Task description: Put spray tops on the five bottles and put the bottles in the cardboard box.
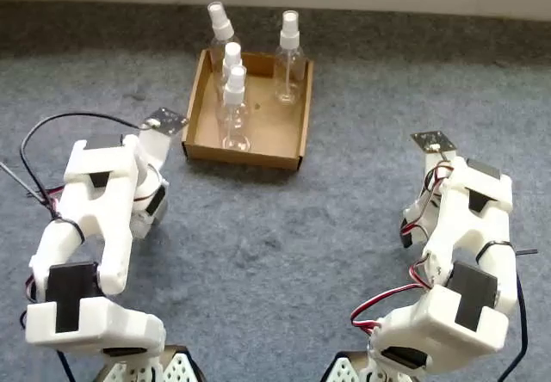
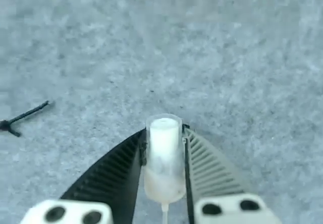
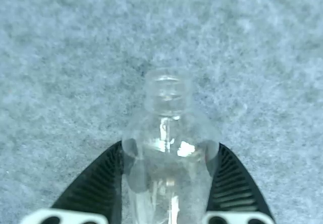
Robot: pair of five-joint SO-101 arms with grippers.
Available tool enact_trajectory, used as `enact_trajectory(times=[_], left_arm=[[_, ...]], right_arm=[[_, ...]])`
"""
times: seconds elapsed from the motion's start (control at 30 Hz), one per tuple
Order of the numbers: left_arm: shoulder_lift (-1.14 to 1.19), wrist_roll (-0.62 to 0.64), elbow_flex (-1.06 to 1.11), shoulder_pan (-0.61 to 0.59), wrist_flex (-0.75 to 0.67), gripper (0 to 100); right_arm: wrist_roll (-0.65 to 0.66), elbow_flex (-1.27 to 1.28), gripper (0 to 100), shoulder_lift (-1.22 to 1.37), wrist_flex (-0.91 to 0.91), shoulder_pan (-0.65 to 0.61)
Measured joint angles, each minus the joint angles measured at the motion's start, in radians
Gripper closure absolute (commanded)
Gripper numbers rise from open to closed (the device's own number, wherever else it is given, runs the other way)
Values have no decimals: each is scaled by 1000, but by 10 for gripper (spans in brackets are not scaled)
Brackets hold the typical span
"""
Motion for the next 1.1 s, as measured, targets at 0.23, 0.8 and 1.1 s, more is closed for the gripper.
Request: enact_trajectory(times=[0.23, 0.8, 1.1], left_arm=[[2, 143, -226, -81, 0, 995], [2, 430, -872, -87, 244, 995], [2, 580, -1217, 68, 371, 995]], right_arm=[[-103, -37, 985, -55, 0, -55], [-376, -144, 994, -417, 2, -503], [-434, 9, 995, -661, -242, -669]])
